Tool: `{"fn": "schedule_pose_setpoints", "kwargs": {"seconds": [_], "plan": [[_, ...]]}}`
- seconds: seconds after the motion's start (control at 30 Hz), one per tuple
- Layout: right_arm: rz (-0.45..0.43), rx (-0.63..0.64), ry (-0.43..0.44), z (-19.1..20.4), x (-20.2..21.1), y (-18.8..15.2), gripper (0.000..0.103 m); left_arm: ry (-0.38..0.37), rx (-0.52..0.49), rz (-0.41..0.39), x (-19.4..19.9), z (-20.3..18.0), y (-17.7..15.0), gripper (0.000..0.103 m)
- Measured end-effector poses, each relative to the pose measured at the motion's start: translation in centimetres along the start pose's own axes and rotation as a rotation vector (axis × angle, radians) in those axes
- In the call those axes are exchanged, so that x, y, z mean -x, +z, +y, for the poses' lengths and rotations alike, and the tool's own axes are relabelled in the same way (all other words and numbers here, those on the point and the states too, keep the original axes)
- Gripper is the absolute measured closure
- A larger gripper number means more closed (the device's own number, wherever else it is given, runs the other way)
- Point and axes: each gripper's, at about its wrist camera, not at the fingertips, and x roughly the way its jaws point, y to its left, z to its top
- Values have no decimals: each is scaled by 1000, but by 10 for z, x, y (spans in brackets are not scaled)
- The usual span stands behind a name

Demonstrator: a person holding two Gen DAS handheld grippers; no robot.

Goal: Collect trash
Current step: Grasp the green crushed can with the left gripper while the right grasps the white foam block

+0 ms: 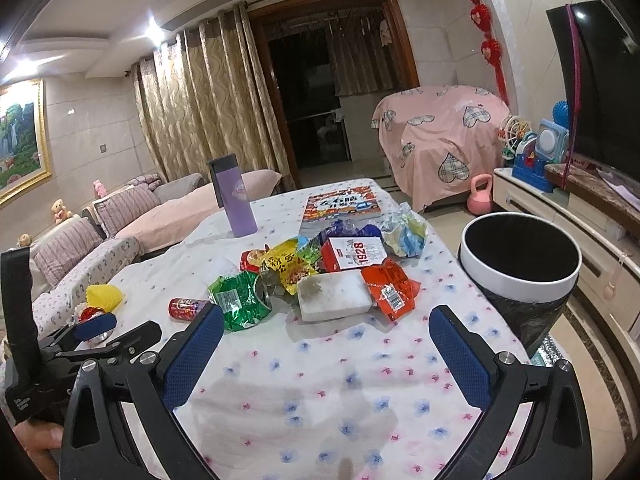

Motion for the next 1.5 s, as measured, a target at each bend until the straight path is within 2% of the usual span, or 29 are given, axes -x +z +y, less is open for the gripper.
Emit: {"fn": "schedule_pose_setpoints", "kwargs": {"seconds": [0.3,0.47,0.53,0.7,0.9,1.1,1.2,1.27,1.33,1.43,1.5], "plan": [[84,-23,43,-8,-29,-4,11,14,4,64,-31,2,6,12],[130,-12,72,-7,-49,-5,14,11,8,109,-52,4,9,20],[153,-7,98,-8,-60,-5,16,10,13,128,-61,5,10,26],[218,-22,163,-17,-90,-3,23,6,37,174,-83,9,15,27],[279,-28,213,-23,-120,0,24,7,45,218,-104,8,19,32],[323,-21,196,-31,-146,4,24,6,53,250,-123,6,25,35],[353,-2,195,-32,-157,5,23,4,50,265,-130,5,25,45],[372,9,200,-33,-163,5,20,-6,52,279,-133,5,25,56],[394,10,226,-32,-167,3,19,-22,57,296,-136,6,24,72],[406,29,231,-29,-171,2,19,-44,54,295,-134,4,25,85],[407,52,217,-26,-171,1,20,-40,38,283,-130,1,25,90]]}}
